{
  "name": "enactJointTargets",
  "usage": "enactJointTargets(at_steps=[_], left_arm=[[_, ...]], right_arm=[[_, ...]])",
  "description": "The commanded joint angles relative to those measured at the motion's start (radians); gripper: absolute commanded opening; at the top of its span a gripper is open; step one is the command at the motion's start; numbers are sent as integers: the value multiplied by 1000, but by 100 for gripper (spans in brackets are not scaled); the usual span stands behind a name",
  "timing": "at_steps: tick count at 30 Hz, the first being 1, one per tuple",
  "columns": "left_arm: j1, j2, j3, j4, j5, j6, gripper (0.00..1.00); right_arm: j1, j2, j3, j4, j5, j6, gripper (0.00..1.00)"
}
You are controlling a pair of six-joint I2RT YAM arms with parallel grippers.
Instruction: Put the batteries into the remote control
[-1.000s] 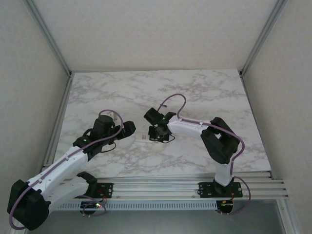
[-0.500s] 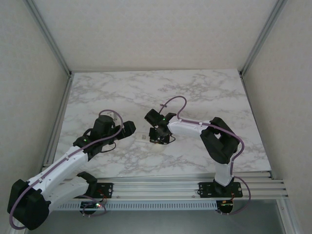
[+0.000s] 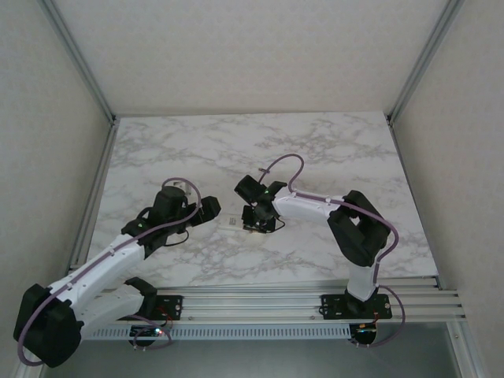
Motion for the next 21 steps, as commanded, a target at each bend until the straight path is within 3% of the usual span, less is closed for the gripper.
enactJointTargets(at_steps=[1,21], left_arm=[[7,38,-15,36,46,-2,99],[8,69,-24,43,40,4,100]], right_arm=[[-16,-30,2,-22,24,-1,21],[-20,58,27,17,6,-28,17]])
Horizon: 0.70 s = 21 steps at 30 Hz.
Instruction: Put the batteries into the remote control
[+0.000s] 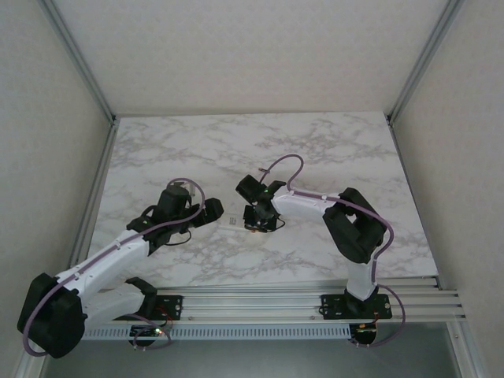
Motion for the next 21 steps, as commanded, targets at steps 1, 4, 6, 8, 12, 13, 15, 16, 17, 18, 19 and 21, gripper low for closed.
enactJointTargets(at_steps=[1,4,6,8,12,13,15,16,17,18,19,21], left_arm=[[7,18,-26,26,10,5,100],[7,67,-35,36,36,9,94],[3,105,-37,47,56,10,85],[-7,132,-37,62,62,7,76],[-12,175,-37,96,59,0,71],[-12,187,-39,102,57,-4,71],[-13,213,-37,113,55,-6,71],[-12,225,-38,121,53,-8,71],[-13,239,-39,124,50,-13,71],[-13,252,-39,130,53,-13,71],[-13,263,-40,137,55,-16,71],[-15,272,-41,147,57,-21,71]], right_arm=[[-2,14,22,11,1,-11,15],[0,8,21,17,-2,-11,14],[1,6,26,18,-8,-20,14],[3,5,30,26,-15,-23,15],[8,16,44,29,-33,-27,16],[13,18,47,25,-30,-27,16],[15,22,47,26,-33,-31,16],[17,21,48,26,-34,-31,17],[17,21,48,25,-33,-29,17],[17,23,48,26,-30,-28,18],[18,24,48,25,-28,-29,19],[17,30,54,10,-12,-30,20]])
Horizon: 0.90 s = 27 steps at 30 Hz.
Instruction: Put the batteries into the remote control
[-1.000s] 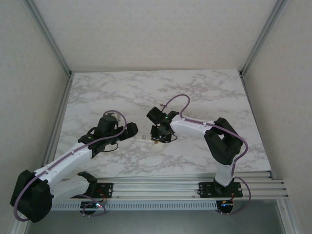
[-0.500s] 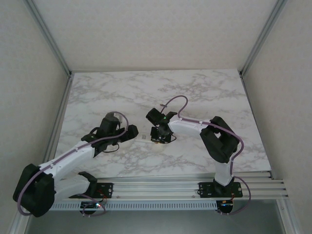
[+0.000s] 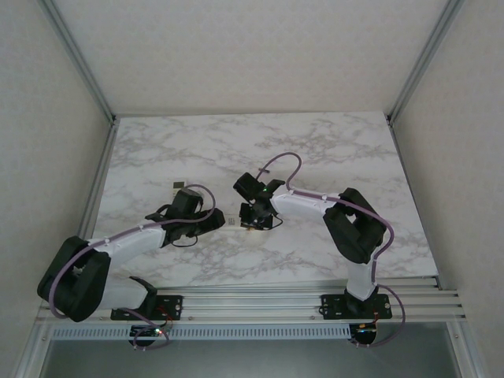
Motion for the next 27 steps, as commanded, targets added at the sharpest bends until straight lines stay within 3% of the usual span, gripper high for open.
enactJointTargets(at_steps=[1,16,23,27], left_arm=[[-8,11,-12,40,3,-19,71],[-8,-14,-10,13,-29,-13,71],[-8,23,-1,26,3,-1,59],[-8,41,4,34,10,1,57]], right_arm=[[8,31,32,-24,17,-13,21],[7,-15,59,-109,88,-37,25],[7,4,51,-77,71,-43,17],[6,16,43,-56,60,-40,14]])
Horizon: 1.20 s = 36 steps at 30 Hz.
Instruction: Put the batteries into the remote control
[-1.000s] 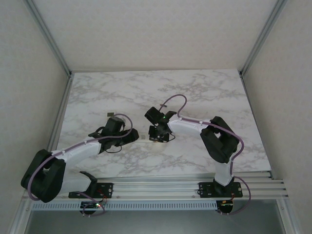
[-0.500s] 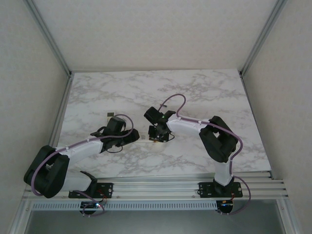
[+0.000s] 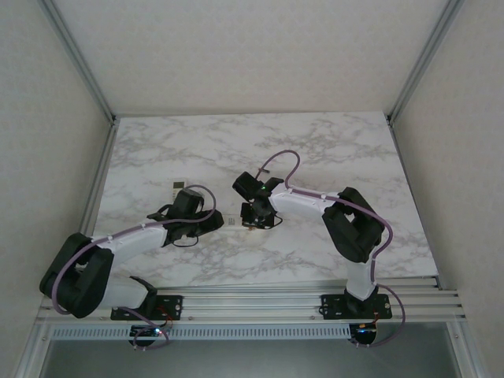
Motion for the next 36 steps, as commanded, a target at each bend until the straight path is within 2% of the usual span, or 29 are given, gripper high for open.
enactJointTargets(at_steps=[1,24,31,36], left_arm=[[-6,19,5,22,11,10,57],[-13,99,2,61,6,23,53],[-12,140,23,66,-26,44,49],[-12,138,30,59,-32,47,48]], right_arm=[[7,6,8,11,4,-8,14],[1,126,33,51,47,-56,11],[0,150,3,181,140,-164,11],[2,127,-33,319,147,-235,12]])
